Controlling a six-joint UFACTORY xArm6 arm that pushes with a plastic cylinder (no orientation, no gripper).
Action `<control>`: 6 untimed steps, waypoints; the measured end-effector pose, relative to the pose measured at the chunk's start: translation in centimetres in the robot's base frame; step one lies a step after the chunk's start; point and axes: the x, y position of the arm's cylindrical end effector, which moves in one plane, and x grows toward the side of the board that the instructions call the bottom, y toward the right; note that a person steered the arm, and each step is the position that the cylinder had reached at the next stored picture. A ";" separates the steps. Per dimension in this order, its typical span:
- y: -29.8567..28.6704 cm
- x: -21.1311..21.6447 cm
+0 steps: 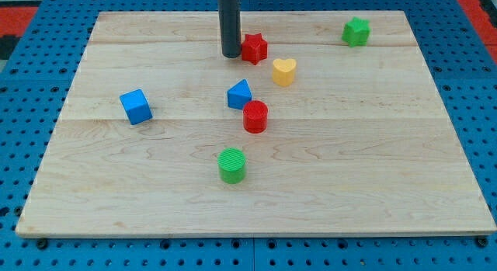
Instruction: Nudge the blue triangle and red star right a bit
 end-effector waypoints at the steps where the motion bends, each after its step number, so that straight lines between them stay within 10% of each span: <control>1: -2.0 -2.6; 3: -4.3 -5.5; 6: 1.9 13.4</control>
